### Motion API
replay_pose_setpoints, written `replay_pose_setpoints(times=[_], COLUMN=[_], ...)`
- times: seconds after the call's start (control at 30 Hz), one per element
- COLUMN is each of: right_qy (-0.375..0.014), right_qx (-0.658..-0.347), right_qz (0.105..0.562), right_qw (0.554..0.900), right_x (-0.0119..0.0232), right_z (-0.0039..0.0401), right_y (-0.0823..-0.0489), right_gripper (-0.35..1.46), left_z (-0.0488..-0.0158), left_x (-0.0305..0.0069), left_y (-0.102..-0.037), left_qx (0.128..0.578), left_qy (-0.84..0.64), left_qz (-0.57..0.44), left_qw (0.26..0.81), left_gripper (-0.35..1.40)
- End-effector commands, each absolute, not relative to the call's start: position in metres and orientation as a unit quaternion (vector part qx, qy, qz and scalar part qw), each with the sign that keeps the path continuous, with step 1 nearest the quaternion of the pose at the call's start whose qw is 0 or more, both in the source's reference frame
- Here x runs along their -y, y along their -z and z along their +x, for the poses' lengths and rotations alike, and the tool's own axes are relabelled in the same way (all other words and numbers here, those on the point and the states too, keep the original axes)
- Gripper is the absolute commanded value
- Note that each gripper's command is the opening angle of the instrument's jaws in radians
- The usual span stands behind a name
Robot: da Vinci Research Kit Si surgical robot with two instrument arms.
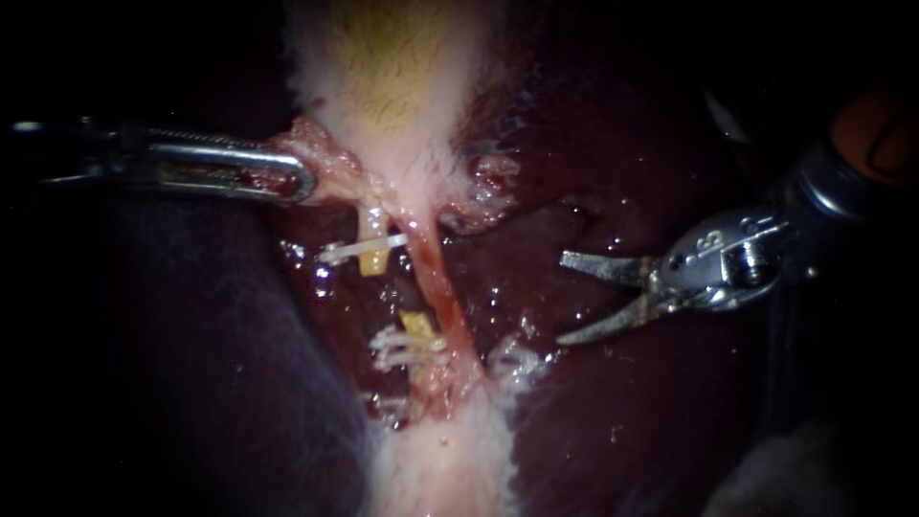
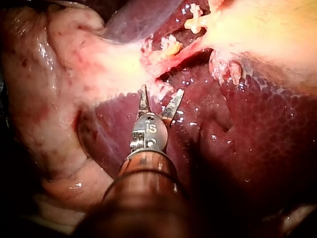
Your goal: Go back from the cut left tube
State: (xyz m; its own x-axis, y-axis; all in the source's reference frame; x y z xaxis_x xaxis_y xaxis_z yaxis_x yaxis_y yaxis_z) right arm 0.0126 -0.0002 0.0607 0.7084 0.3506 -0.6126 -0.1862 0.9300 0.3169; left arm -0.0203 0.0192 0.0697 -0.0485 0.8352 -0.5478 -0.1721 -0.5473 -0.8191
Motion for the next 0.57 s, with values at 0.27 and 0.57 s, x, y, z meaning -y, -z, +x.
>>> replay_pose_setpoints(times=[0.27,0.57], right_qy=[-0.146,-0.146], right_qx=[-0.353,-0.353], right_qz=[0.117,0.118], right_qw=[0.917,0.917], right_x=[0.0003,0.0003], right_z=[0.0126,0.0125], right_y=[-0.0607,-0.0607], right_gripper=[1.43,1.43], left_z=[-0.022,-0.0219], left_x=[-0.0189,-0.0189], left_y=[-0.0714,-0.0714], left_qx=[0.286,0.286], left_qy=[-0.669,-0.669], left_qz=[-0.574,-0.574], left_qw=[0.377,0.377], left_gripper=[-0.35,-0.35])
